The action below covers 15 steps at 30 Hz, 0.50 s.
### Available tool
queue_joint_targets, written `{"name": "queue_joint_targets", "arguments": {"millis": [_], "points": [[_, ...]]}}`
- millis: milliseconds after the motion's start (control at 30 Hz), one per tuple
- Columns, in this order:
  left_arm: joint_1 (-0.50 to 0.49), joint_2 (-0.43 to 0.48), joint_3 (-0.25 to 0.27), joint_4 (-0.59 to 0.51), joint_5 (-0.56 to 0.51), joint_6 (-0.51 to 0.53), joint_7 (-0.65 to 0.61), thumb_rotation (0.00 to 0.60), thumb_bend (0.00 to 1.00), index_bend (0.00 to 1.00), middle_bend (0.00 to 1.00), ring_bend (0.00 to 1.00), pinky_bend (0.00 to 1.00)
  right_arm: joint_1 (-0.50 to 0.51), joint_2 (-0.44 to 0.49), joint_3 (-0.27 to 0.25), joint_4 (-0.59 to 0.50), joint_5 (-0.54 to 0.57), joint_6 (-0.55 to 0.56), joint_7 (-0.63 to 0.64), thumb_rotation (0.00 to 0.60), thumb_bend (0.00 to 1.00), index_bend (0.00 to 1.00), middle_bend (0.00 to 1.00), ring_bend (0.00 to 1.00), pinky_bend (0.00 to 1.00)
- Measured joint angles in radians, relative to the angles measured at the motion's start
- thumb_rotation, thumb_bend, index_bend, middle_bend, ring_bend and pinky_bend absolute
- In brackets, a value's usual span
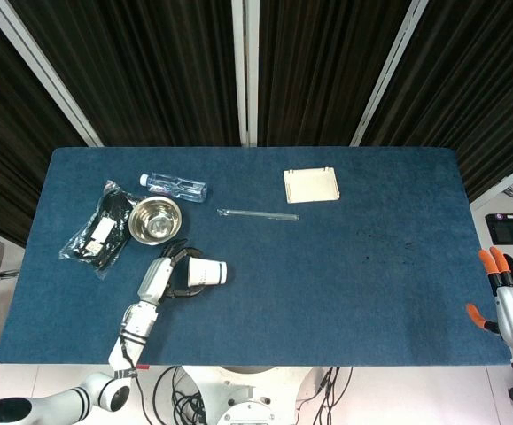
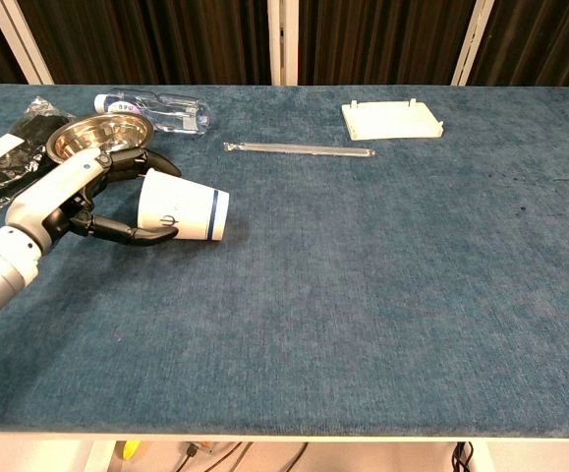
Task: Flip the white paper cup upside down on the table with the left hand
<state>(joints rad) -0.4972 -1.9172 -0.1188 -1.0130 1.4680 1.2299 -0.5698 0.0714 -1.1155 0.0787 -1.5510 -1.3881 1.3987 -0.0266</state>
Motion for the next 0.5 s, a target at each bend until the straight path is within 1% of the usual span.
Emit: {"name": "queue_joint_targets", "arguments": {"millis": [67, 100, 267, 400, 433, 500], "points": [[-0.001, 0.006, 0.011, 0.003, 0.022, 0.008, -0.006, 0.600, 0.19, 0.05, 0.14, 0.00, 0.06, 0.001, 0.001, 0.000, -0.004, 0.000, 0.000, -0.003, 0.600, 0.20, 0.00, 0.00, 0.00, 0.00], [-0.002, 0.009, 0.016, 0.005, 0.033, 0.016, -0.006, 0.600, 0.19, 0.04, 0.12, 0.00, 0.06, 0.001, 0.001, 0.000, -0.005, -0.001, 0.001, -0.004, 0.600, 0.20, 0.00, 0.00, 0.00, 0.00], [0.000, 0.029, 0.044, 0.014, 0.094, 0.078, 0.029, 0.600, 0.19, 0.03, 0.09, 0.00, 0.05, 0.000, 0.002, 0.002, -0.007, 0.002, 0.003, -0.007, 0.600, 0.21, 0.00, 0.00, 0.00, 0.00], [-0.004, 0.061, 0.060, -0.007, 0.127, 0.101, 0.114, 0.600, 0.19, 0.05, 0.10, 0.00, 0.05, 0.000, 0.001, 0.001, -0.006, 0.003, 0.001, -0.010, 0.600, 0.21, 0.00, 0.00, 0.00, 0.00], [-0.006, 0.070, 0.063, -0.016, 0.135, 0.103, 0.146, 0.600, 0.19, 0.06, 0.10, 0.00, 0.05, 0.000, 0.000, 0.000, -0.005, 0.004, 0.000, -0.011, 0.600, 0.21, 0.00, 0.00, 0.00, 0.00], [-0.012, 0.091, 0.069, -0.042, 0.155, 0.109, 0.240, 0.600, 0.19, 0.13, 0.12, 0.00, 0.05, 0.001, -0.002, -0.001, -0.005, 0.004, -0.002, -0.012, 0.600, 0.21, 0.00, 0.00, 0.00, 0.00]]}}
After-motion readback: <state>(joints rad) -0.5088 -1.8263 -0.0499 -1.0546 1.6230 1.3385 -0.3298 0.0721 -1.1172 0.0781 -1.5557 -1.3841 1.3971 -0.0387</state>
